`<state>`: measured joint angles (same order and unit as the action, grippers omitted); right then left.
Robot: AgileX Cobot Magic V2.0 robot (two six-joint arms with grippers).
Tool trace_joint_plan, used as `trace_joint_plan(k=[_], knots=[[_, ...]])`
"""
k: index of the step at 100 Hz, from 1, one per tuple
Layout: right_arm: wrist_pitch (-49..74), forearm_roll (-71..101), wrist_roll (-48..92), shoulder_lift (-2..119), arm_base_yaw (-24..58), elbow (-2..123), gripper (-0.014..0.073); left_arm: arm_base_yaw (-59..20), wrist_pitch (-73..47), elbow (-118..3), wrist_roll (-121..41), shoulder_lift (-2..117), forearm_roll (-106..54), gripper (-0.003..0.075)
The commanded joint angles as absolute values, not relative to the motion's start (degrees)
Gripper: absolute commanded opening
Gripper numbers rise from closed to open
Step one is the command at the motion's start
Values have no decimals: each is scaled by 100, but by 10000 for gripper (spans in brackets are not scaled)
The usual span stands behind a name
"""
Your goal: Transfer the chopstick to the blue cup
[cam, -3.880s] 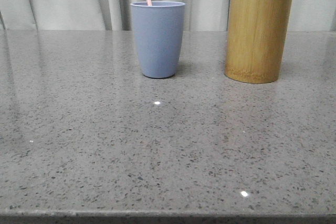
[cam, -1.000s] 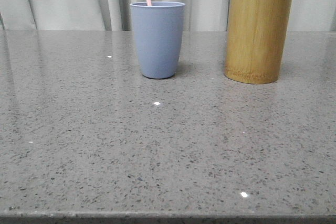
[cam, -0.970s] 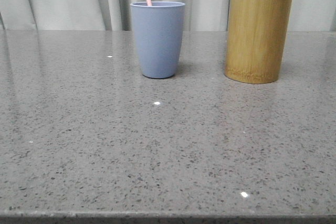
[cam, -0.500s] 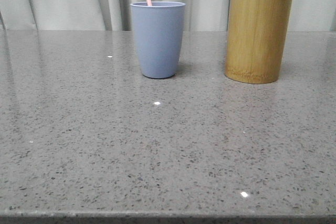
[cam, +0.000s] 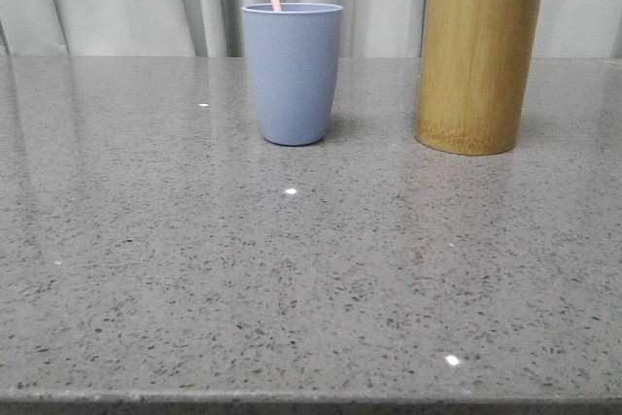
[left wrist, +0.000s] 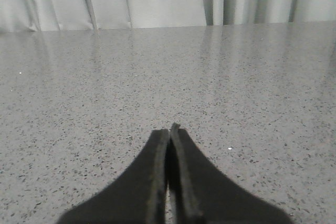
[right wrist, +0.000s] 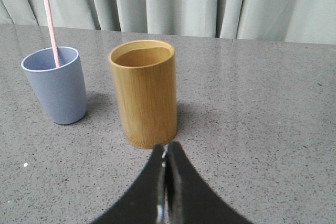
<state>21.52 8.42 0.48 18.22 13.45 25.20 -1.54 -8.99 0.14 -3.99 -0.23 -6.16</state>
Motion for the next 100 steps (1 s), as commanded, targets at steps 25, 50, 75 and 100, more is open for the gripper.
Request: trace_joint_plan(k=[25, 50, 75, 100], knots=[[1366, 810, 60, 1848, 1280, 2497, -60, -148, -469, 69, -332, -217, -626, -19], [191, 803, 60, 1504, 720, 1843, -60, -148, -469, 69, -332, -217, -626, -19], [-102, 0, -651, 950, 152, 1047, -60, -148, -469, 69, -332, -217, -626, -19], [-486, -409, -1332, 218, 114, 76, -60, -148, -469, 69, -332, -217, -626, -19]])
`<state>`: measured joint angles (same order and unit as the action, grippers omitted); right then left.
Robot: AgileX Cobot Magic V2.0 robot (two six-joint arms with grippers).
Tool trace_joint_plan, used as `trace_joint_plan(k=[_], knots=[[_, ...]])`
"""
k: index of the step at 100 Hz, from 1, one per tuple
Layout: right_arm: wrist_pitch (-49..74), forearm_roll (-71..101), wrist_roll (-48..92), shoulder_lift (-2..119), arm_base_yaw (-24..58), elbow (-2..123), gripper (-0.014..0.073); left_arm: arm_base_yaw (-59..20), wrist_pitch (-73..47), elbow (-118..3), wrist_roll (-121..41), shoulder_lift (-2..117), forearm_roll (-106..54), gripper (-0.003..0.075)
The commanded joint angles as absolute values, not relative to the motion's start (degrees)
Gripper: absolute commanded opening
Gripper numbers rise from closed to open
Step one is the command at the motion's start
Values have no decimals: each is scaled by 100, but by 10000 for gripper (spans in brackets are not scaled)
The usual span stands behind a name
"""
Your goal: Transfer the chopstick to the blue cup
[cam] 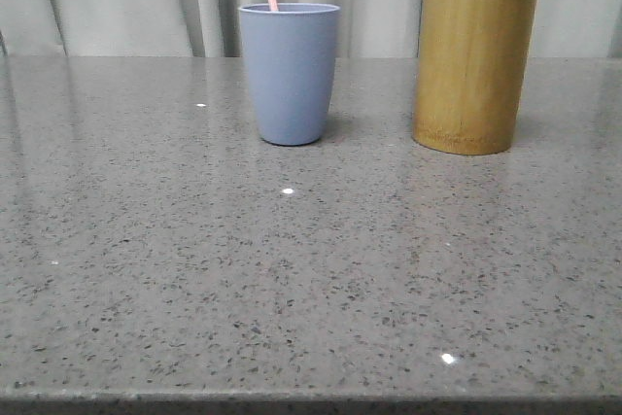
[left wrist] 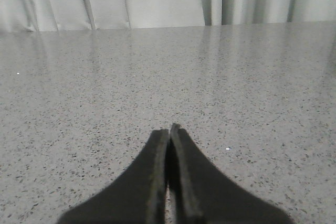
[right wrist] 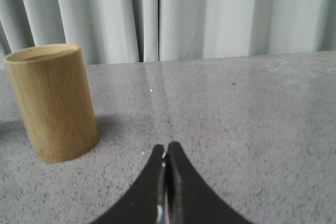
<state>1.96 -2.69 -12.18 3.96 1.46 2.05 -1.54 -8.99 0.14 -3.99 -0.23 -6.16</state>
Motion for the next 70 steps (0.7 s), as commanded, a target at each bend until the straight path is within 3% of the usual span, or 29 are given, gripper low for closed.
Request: trace_joint_plan(k=[1, 70], knots=[[-522, -409, -1332, 195, 114, 19, -60, -148, -469, 69, -332, -217, -626, -19], [-293, -456, -1326, -180, 114, -159, -60, -148, -469, 69, -332, -217, -626, -19]])
